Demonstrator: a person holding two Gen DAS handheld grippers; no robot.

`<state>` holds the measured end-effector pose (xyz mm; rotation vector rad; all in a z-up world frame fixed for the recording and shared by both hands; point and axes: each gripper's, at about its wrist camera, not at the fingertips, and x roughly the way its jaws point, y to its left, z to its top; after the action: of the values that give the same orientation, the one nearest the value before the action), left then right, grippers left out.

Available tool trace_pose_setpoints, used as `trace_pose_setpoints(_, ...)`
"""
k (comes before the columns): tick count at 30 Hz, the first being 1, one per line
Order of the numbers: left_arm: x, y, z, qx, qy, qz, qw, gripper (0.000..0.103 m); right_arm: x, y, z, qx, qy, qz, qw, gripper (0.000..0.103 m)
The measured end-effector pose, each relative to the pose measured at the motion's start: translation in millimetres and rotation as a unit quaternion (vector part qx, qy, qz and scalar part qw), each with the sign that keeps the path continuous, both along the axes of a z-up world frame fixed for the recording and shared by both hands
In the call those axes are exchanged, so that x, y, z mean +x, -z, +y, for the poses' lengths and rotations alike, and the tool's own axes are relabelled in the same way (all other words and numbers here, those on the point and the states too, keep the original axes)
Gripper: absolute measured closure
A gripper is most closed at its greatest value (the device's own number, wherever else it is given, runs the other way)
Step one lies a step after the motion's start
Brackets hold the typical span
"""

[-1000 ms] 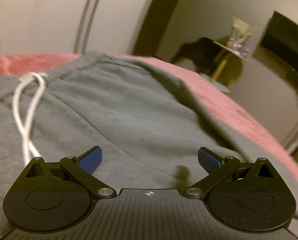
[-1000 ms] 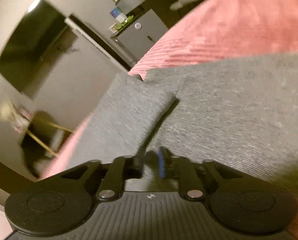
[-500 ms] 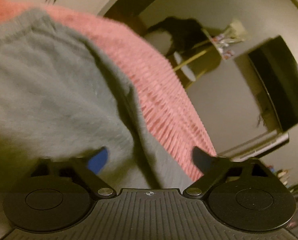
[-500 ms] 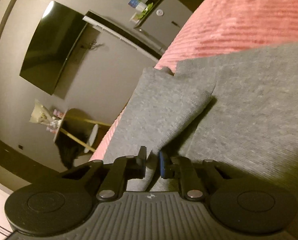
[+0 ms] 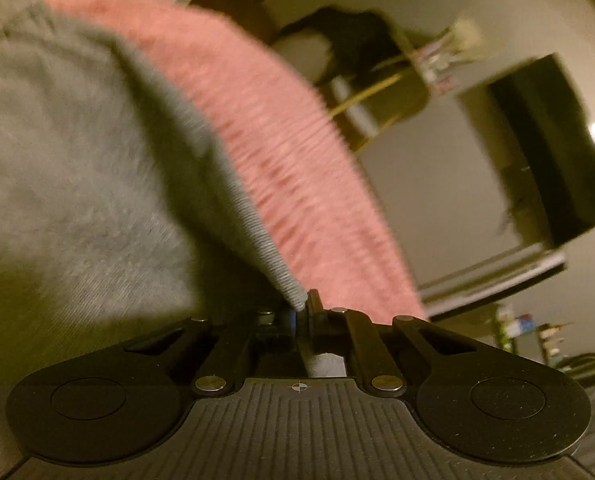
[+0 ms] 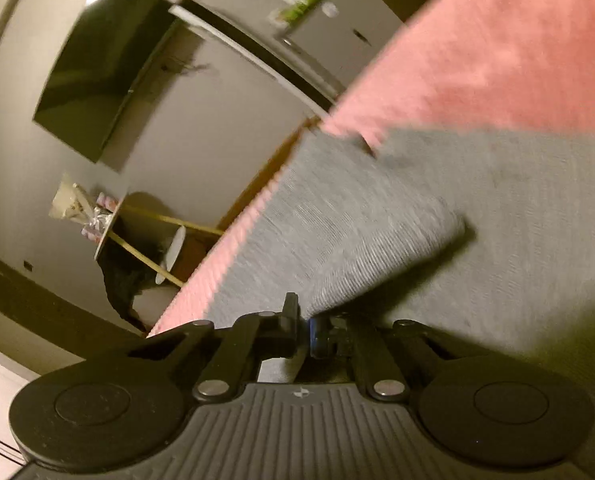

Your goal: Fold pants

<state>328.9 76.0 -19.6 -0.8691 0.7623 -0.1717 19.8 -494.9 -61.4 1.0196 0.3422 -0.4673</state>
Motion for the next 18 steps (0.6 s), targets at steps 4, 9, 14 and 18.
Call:
trace_pose_setpoints(4,-75.8,-45.4,4.2,0.032,0.011,-0.074,0.9967,0.097,-35.9,-44.8,-0.4,-0.047,0.005,-0.038,0.998,0.098)
trace_pose_setpoints(9,-191.5,-45.3,16.5,0.013,-0.008,-0.076,0.9970,0.096,-90.6,-61.8,-0.1,-0.105,0.001,-0.016,0.994,0.098)
trace_pose_setpoints(14,-240.3,4.2,7.7,0.059,-0.019,0.012,0.9980,0.096,-105.8,-26.8,-3.8,-0.094,0.003,0.078,0.992,0.097)
trace_pose_setpoints(18,-239.2,4.3,30.4,0.078,-0.060,0.020,0.9950,0.069,-107.6,1.6,-3.6,-0.064,0.010,0.112,0.992,0.093)
